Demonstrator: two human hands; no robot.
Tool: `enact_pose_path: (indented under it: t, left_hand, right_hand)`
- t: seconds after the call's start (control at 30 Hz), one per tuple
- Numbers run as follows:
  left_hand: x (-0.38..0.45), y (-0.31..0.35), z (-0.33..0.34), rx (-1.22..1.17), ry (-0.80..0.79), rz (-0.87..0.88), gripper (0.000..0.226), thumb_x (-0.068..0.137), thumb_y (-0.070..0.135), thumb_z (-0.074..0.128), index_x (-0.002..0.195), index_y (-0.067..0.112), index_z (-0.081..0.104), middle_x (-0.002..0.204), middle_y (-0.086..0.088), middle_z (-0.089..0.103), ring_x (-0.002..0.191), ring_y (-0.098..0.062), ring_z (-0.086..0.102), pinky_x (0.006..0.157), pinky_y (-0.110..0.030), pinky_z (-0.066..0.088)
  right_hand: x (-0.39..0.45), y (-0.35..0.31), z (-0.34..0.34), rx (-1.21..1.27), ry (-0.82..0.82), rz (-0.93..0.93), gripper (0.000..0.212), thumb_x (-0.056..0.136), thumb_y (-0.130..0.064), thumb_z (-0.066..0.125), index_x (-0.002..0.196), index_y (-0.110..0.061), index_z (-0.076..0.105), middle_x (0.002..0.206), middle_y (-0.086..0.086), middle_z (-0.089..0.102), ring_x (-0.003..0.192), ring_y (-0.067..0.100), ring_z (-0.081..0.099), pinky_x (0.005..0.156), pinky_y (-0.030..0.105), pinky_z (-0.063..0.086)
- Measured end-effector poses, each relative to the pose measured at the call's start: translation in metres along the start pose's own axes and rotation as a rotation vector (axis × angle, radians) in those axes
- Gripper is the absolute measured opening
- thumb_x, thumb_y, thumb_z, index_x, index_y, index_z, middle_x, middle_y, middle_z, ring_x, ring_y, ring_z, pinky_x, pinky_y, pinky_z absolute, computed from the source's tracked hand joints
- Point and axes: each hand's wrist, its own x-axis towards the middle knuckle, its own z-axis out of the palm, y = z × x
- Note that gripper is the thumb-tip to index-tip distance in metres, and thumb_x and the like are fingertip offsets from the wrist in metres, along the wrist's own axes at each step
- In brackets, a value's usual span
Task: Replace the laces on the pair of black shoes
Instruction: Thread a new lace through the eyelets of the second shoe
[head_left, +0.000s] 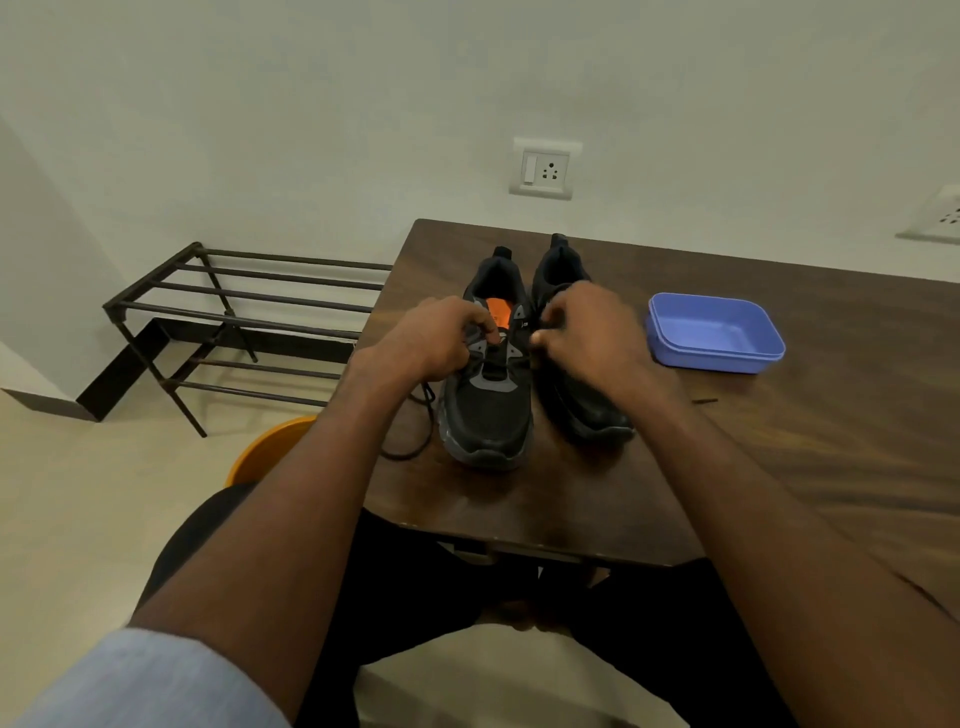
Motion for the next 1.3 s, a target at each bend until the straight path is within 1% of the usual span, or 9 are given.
enact_pose_path:
  t: [0.1, 0.2, 0.37, 0.53, 0.73, 0.9, 1.1, 1.2, 1.3]
  left_hand:
    - [-0.001, 0.001, 0.000, 0.010, -0.003, -0.008, 0.045, 0.092, -0.001, 0.064, 0.121, 0.034, 0.068, 0.114, 0.002, 0.055, 0.100, -0.016, 0.056, 0.079, -0.028, 0.048]
    - [-0.002, 0.001, 0.000, 0.003, -0.010, -0.015, 0.045, 0.092, 0.000, 0.066, 0.120, 0.035, 0.068, 0.118, 0.002, 0.057, 0.105, -0.017, 0.058, 0.084, -0.030, 0.050]
    - [-0.001, 0.003, 0.003, -0.006, 0.030, -0.065, 0.044, 0.091, 0.006, 0.070, 0.124, 0.029, 0.054, 0.106, 0.000, 0.059, 0.094, -0.018, 0.061, 0.070, -0.025, 0.046]
    - [-0.005, 0.008, 0.005, 0.028, 0.051, -0.114, 0.010, 0.093, 0.014, 0.070, 0.098, 0.018, 0.063, 0.097, 0.000, 0.065, 0.092, -0.017, 0.063, 0.073, -0.029, 0.048]
    - [-0.007, 0.009, 0.004, 0.064, 0.020, -0.104, 0.011, 0.095, 0.008, 0.065, 0.089, 0.017, 0.067, 0.095, -0.001, 0.066, 0.091, -0.018, 0.062, 0.072, -0.029, 0.047]
    - [-0.010, 0.009, -0.003, -0.076, 0.181, -0.132, 0.023, 0.103, 0.025, 0.059, 0.085, 0.013, 0.067, 0.080, -0.006, 0.068, 0.073, -0.018, 0.063, 0.059, -0.028, 0.047]
    - [-0.030, 0.035, -0.018, -1.115, -0.035, -0.225, 0.070, 0.106, 0.063, 0.022, 0.120, 0.009, 0.065, 0.090, -0.011, 0.079, 0.094, -0.030, 0.077, 0.086, -0.040, 0.058]
    - [-0.026, 0.037, -0.020, -1.229, -0.218, -0.126, 0.082, 0.099, 0.074, 0.022, 0.136, 0.008, 0.055, 0.104, -0.015, 0.077, 0.107, -0.033, 0.074, 0.098, -0.043, 0.055]
    - [-0.030, 0.033, -0.027, -1.114, -0.269, -0.070, 0.064, 0.104, 0.062, 0.039, 0.129, 0.006, 0.056, 0.075, -0.006, 0.065, 0.081, -0.029, 0.073, 0.086, -0.040, 0.056]
  right_hand:
    - [-0.003, -0.011, 0.014, -0.022, -0.180, -0.028, 0.020, 0.092, -0.036, 0.075, 0.100, -0.018, 0.075, 0.097, 0.003, 0.071, 0.090, 0.022, 0.066, 0.086, 0.046, 0.059]
    - [0.002, -0.003, 0.011, -0.033, -0.148, 0.006, 0.016, 0.092, -0.032, 0.075, 0.097, -0.017, 0.075, 0.097, 0.004, 0.072, 0.091, 0.024, 0.067, 0.087, 0.048, 0.059]
    - [0.002, 0.002, 0.008, 0.006, -0.233, -0.057, 0.013, 0.093, -0.032, 0.074, 0.090, -0.020, 0.075, 0.094, 0.001, 0.072, 0.088, 0.018, 0.066, 0.086, 0.043, 0.059]
    - [0.003, -0.001, 0.013, 0.000, -0.215, -0.091, 0.011, 0.094, -0.018, 0.069, 0.092, -0.025, 0.077, 0.099, -0.001, 0.074, 0.090, 0.018, 0.067, 0.090, 0.044, 0.059]
    - [0.000, -0.001, 0.005, -0.001, -0.268, -0.072, 0.015, 0.097, -0.021, 0.067, 0.108, -0.025, 0.078, 0.106, -0.002, 0.074, 0.095, 0.015, 0.068, 0.092, 0.041, 0.059]
    - [-0.015, -0.011, -0.018, 0.766, -0.382, 0.014, 0.013, 0.095, -0.019, 0.073, 0.106, -0.015, 0.077, 0.082, 0.005, 0.076, 0.066, 0.008, 0.062, 0.057, 0.019, 0.047]
    - [-0.020, -0.022, -0.037, 1.633, -0.301, 0.051, 0.023, 0.094, -0.004, 0.067, 0.117, -0.005, 0.070, 0.111, 0.014, 0.077, 0.093, 0.020, 0.075, 0.075, 0.022, 0.060]
    - [-0.018, -0.019, -0.038, 1.825, -0.283, 0.084, 0.013, 0.095, -0.002, 0.065, 0.108, -0.006, 0.066, 0.114, 0.015, 0.076, 0.105, 0.025, 0.074, 0.088, 0.026, 0.060]
    - [-0.012, -0.009, -0.042, 1.803, -0.135, 0.180, 0.005, 0.096, -0.004, 0.066, 0.101, -0.006, 0.066, 0.102, 0.014, 0.077, 0.099, 0.025, 0.075, 0.083, 0.026, 0.062]
